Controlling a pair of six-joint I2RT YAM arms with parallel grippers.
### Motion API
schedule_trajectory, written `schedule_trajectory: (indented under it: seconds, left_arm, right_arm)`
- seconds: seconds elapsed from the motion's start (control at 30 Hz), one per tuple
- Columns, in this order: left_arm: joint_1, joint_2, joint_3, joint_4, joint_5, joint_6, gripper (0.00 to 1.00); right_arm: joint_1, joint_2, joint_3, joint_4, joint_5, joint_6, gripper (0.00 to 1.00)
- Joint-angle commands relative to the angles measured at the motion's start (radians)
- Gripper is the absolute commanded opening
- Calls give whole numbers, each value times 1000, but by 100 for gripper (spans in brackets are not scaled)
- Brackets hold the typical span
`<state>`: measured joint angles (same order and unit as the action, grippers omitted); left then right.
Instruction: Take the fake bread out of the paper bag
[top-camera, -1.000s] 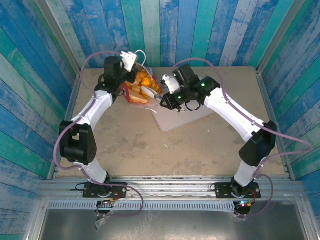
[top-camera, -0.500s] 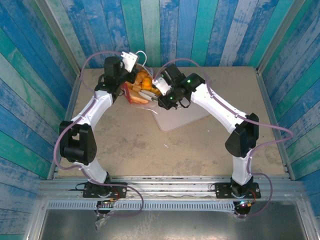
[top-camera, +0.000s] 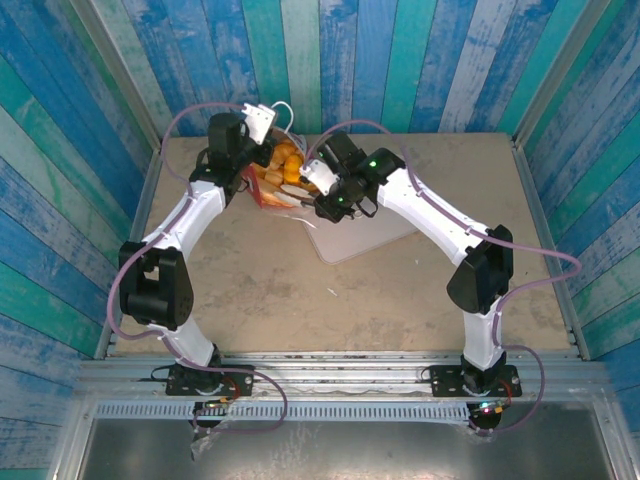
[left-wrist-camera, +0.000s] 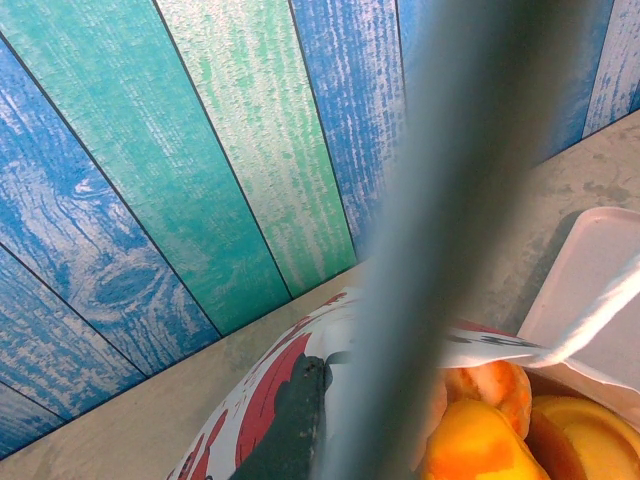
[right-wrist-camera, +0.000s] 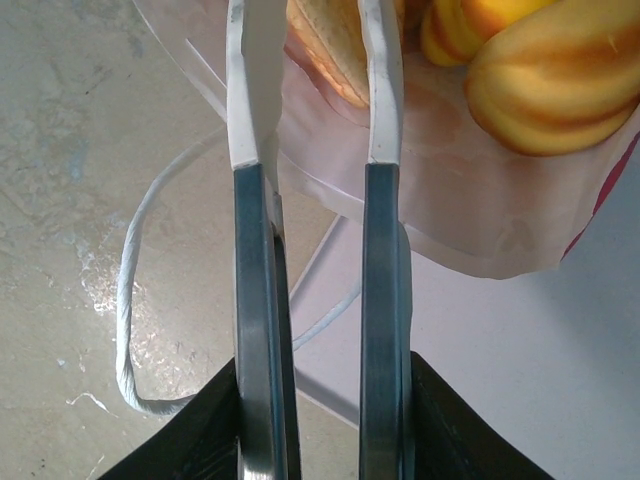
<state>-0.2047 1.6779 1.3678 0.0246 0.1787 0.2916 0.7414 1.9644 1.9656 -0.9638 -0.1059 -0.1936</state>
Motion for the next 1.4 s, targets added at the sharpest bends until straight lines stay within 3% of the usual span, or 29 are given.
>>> schedule_trajectory:
  seconds: [0.0,1.37]
  left_arm:
    - [1,-38,35,52,18,5,0]
    - [0,-42,40,45,36,0,0]
  right_arm:
    - [11,11,35,-13,-8,-34,40]
    - [30,150,150,-32,121,-141,44]
